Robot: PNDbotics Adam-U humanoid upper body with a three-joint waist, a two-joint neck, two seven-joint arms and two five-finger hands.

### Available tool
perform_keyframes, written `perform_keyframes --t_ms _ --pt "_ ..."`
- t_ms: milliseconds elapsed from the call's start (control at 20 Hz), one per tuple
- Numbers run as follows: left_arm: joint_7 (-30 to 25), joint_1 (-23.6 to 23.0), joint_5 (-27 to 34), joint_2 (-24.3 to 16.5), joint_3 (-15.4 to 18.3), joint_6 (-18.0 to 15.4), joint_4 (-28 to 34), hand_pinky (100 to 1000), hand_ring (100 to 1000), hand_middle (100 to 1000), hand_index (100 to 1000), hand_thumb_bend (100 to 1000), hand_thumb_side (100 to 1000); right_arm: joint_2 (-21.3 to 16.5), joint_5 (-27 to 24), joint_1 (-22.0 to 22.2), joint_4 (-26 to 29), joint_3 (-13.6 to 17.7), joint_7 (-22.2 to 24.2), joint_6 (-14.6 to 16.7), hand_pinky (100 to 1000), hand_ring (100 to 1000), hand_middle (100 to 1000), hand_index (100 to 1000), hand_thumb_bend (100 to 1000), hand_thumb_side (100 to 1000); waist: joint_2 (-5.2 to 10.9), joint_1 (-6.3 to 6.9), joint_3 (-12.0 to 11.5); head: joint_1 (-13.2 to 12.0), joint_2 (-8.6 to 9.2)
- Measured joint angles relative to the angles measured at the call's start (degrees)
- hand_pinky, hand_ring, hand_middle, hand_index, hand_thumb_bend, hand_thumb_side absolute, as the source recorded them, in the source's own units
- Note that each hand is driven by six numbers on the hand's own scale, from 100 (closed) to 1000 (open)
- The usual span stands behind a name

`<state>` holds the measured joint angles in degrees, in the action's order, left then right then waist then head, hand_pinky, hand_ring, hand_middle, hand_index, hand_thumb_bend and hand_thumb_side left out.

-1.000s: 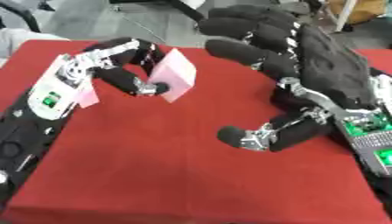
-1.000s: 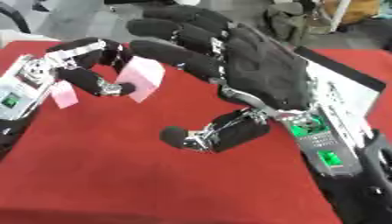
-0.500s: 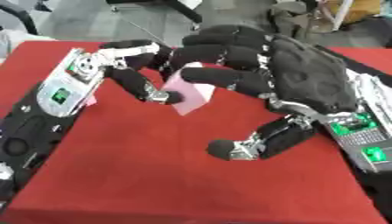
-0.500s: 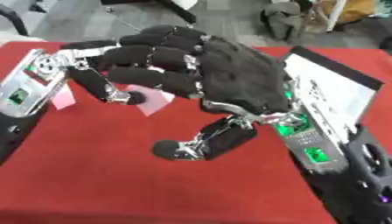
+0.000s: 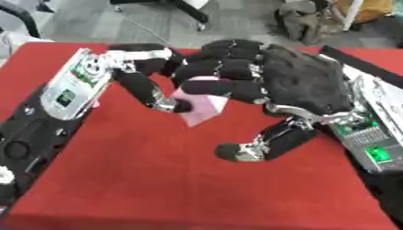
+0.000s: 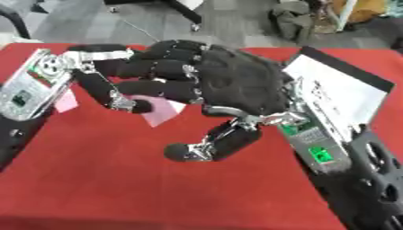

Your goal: Pick up the objects with one hand, pass them to the other hand, and then place them into the box on the other side of the table.

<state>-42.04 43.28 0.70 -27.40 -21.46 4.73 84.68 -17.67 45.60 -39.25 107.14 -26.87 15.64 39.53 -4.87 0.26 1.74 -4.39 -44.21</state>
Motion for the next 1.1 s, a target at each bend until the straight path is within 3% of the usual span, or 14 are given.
perform_keyframes --t_ms 650,1100 --pt "0.6 0.0 0.1 0.0 -0.1 0.6 0.3 697 597 557 730 390 276 2.4 6.4 0.4 -4.5 0.7 0.5 0.3 907 922 912 998 335 382 -0.18 0.09 0.0 0.1 0.00" --pt "0.8 0.0 0.0 0.1 -0.1 0.8 0.7 712 603 559 733 399 277 4.3 13.2 0.4 -6.7 1.8 -2.4 0.2 888 908 906 990 329 262 -0.43 0.32 -0.1 0.2 0.00"
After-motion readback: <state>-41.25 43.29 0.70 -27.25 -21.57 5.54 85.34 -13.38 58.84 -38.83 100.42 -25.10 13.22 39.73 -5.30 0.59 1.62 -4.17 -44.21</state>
